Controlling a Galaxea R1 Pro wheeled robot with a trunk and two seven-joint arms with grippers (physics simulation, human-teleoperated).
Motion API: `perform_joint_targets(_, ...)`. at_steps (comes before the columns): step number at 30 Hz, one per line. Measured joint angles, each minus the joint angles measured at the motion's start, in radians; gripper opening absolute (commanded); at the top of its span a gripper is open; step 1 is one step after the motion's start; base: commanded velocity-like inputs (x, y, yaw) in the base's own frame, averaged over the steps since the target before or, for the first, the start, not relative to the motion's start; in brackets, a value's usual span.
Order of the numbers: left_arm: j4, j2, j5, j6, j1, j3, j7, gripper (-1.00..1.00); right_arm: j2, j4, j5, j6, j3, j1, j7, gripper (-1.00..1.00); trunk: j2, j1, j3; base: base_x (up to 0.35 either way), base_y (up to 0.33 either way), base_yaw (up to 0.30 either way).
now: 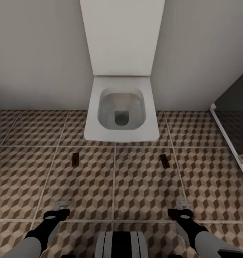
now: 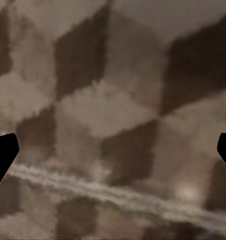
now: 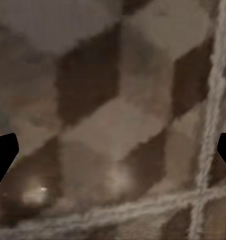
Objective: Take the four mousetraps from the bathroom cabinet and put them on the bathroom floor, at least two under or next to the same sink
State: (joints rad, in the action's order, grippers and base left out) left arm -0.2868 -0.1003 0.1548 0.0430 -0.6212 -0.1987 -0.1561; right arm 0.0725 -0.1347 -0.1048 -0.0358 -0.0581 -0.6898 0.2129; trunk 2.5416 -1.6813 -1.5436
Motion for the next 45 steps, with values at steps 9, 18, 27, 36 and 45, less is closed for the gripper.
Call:
perform_joint_targets(9,-0.004,0.000,0.000,0.000,0.000,0.000,0.000,1.00,0.000,0.000,0.000,0.000,0.000,0.000,0.000,1.00,0.000,0.000,0.000,-0.346,0.000,0.000)
perform_joint_targets(18,-0.007,0.000,0.001,-0.001,0.000,0.000,0.000,1.00,-0.001,0.000,0.000,0.000,0.000,0.000,0.000,1.00,0.000,0.000,0.000,-0.346,0.000,0.000)
perform_joint_targets(27,-0.010,0.000,0.001,-0.001,0.000,0.001,0.001,1.00,-0.002,0.000,0.000,0.001,0.000,0.000,0.000,1.00,0.000,0.000,0.000,-0.262,0.000,0.000)
perform_joint_targets(36,-0.011,0.000,0.001,-0.001,0.000,0.002,0.001,1.00,-0.001,0.000,0.000,0.001,0.000,0.000,0.000,1.00,0.000,0.001,0.000,-0.055,0.000,0.000)
perform_joint_targets(45,-0.011,0.000,0.001,-0.001,0.000,0.003,0.001,1.00,-0.001,0.000,0.000,0.002,0.000,0.000,0.001,1.00,0.000,0.001,0.000,-0.009,0.000,0.000)
